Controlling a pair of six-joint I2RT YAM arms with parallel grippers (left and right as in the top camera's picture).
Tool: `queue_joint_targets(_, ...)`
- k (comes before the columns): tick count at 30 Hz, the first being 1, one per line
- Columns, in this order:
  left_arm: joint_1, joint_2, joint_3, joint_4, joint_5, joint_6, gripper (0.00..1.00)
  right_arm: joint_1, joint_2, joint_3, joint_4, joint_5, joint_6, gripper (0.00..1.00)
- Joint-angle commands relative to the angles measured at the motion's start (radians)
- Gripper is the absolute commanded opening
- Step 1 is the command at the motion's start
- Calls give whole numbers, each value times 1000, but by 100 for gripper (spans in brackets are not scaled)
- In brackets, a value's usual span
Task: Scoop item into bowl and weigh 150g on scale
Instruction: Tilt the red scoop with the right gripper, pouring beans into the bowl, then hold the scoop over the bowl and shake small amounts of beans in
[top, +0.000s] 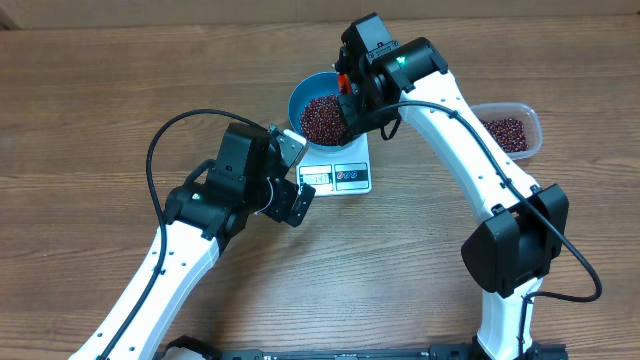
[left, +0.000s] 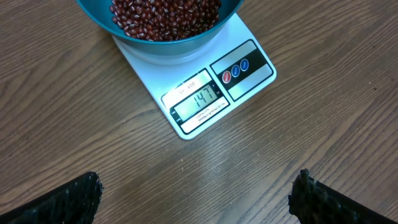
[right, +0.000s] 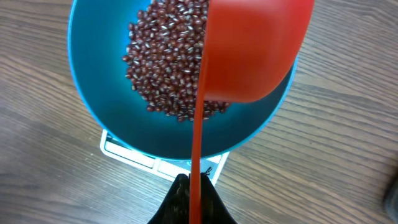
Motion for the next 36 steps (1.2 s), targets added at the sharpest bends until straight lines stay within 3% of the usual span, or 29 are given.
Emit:
queue_joint_targets(1, -6, 8, -3, 4, -5, -6, 100, 3, -7, 33, 1, 43, -2, 4)
queue_joint_targets(14, -6, 8, -3, 4, -5, -6, 100, 3, -7, 33, 3, 35, -69, 4)
queue_joint_targets(27, -6, 8, -3, 4, -5, -6, 100, -93, -7, 33, -7, -256, -68, 4)
queue_joint_targets(36, -6, 8, -3, 4, -5, -6, 100, -130, -7, 33, -15, -307, -87, 4)
